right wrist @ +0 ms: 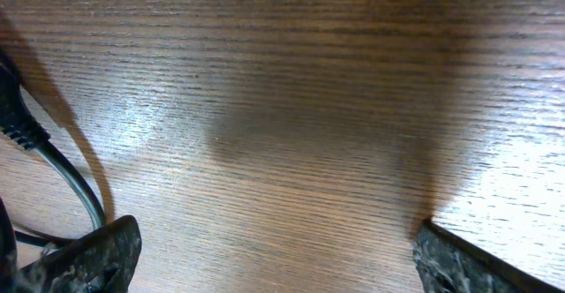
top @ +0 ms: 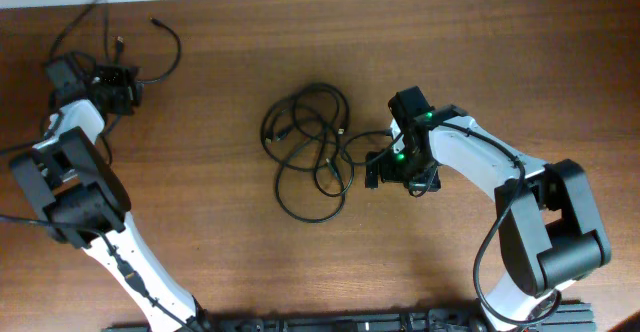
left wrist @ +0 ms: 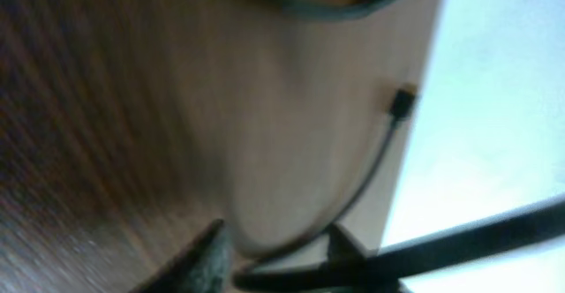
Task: Untangle cables
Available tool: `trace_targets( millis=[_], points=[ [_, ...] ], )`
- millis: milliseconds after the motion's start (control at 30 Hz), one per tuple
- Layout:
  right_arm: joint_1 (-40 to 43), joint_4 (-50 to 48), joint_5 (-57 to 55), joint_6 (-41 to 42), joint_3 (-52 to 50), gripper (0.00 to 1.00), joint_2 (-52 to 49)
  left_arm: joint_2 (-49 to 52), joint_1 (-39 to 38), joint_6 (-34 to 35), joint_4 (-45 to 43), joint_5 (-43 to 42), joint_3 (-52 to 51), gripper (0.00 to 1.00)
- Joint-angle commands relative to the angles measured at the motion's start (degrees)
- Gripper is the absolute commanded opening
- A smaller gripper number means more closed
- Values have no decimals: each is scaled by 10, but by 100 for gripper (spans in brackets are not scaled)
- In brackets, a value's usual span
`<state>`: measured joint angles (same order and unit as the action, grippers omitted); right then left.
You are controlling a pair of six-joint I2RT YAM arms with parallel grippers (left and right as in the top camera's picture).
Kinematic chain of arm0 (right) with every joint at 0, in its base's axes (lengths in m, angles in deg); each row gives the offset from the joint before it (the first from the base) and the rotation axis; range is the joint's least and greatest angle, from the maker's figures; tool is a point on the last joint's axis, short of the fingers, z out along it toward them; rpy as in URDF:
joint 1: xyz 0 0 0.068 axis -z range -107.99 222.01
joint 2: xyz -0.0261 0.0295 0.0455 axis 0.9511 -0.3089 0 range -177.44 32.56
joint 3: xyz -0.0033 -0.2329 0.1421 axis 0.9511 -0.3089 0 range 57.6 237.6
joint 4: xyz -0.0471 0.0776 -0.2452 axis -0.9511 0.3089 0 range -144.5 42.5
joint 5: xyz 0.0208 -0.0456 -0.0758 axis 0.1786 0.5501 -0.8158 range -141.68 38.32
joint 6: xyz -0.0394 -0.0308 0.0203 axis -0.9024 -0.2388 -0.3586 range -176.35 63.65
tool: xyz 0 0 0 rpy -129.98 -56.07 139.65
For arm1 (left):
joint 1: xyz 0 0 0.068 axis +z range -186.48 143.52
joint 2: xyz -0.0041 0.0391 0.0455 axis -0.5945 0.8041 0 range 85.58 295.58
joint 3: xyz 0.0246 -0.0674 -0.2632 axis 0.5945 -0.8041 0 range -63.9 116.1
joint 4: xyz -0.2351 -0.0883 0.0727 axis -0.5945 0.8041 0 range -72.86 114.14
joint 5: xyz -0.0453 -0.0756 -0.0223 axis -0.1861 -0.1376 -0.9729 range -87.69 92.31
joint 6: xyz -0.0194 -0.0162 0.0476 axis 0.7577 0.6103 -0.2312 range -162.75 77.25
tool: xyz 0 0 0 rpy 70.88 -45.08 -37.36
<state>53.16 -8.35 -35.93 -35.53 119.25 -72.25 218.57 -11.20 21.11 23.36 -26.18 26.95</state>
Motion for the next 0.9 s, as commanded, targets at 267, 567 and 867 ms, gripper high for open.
trace_targets(
  millis=[267,567,867],
  points=[
    [-3,-29,1,-19,-31,98,-52,-100,37,-264,18,8,14,62],
    [6,30,3,11,2,98,-35,-287,36,-368,182,60,14,99],
    [64,238,-28,-34,205,98,102,-296,-93,-499,360,-118,12,99]
  ],
)
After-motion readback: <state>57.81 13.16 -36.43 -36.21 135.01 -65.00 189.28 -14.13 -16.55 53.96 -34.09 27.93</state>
